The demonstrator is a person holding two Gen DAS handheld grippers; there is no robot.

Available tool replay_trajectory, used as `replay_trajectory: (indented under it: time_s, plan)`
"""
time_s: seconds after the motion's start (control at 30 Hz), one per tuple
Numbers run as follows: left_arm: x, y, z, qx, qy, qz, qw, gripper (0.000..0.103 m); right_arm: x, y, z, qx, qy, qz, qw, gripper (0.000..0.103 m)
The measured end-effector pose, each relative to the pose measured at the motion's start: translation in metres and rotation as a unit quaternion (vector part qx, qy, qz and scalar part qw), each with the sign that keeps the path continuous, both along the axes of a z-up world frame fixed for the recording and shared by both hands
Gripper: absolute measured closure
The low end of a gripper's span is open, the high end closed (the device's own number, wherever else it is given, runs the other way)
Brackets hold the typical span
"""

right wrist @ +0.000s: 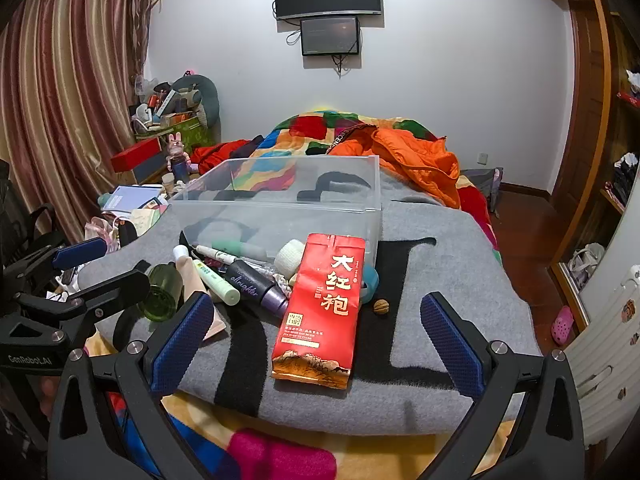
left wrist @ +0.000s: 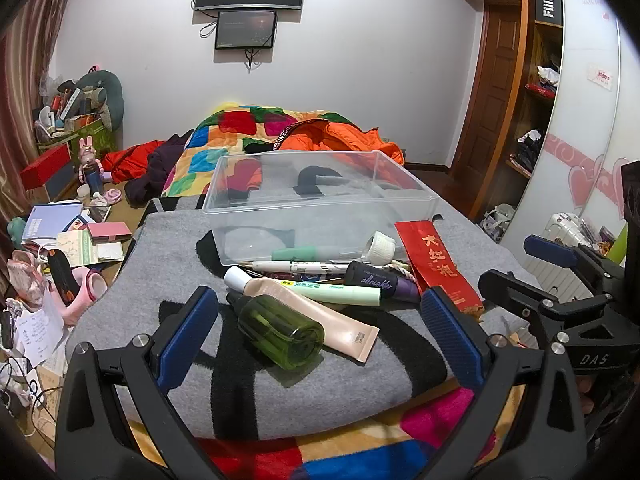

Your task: Organize objects

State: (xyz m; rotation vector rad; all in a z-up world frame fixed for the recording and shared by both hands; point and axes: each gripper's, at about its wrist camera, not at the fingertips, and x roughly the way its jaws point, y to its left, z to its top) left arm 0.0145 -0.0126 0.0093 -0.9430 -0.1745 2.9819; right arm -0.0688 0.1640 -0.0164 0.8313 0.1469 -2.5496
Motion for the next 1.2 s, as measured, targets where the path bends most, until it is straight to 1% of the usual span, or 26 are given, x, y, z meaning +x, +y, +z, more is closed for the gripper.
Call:
replay_trajectory:
  time_s: [0.47,0.83,1.2]
  plan:
    - [-0.003,0.001,-0.002,0.002,-0.002,-0.002,1.0000,0.000,0.001,0.001,0.000,-0.002,-0.003,-0.001,1.000,0.000]
    - [-0.002,-0.001,-0.004,0.012,-0.006,-0.001,0.9999,0.000,-0.001,0.001,-0.002,-0.002,-0.007,0.006,1.000,0.000]
    - [-0.009,-0.007,-0.013,0.017,-0.022,0.003,0.9996,0.000,-0.005,0.000,-0.006,-0.002,-0.013,0.008,1.000,0.000]
